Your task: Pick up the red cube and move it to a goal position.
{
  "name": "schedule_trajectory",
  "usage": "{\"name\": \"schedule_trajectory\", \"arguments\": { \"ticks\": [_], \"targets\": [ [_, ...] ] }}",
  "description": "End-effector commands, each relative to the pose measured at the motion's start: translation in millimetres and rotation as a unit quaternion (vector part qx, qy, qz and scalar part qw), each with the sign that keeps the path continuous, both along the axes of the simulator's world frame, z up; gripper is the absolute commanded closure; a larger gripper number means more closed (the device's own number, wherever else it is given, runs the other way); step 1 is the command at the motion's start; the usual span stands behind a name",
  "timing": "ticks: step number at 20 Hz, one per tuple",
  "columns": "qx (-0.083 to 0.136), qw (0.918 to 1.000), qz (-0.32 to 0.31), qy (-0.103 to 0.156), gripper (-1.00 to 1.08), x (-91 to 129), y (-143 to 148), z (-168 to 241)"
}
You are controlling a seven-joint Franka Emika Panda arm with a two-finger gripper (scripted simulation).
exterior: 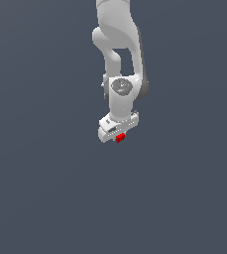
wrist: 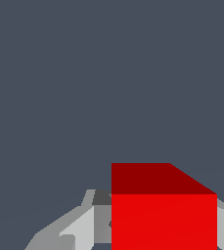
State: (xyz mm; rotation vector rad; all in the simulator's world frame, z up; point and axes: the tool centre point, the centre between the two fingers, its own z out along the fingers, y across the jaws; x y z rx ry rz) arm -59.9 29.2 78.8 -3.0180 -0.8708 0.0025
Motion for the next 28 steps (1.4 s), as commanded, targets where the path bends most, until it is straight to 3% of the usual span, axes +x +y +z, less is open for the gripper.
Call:
{"name": "schedule_trajectory", "arguments": {
  "ticks": [1, 21, 28],
  "targets": [
    [0.000, 1.0000, 0.000, -0.001, 1.08, 2.6, -4.4, 21.9],
    [0.001, 1.0000, 0.001, -0.001, 1.08, 29.1, -47.8, 231.3],
    [0.001, 1.0000, 0.000, -0.001, 1.08, 38.2, -59.5, 284.3]
  ]
}}
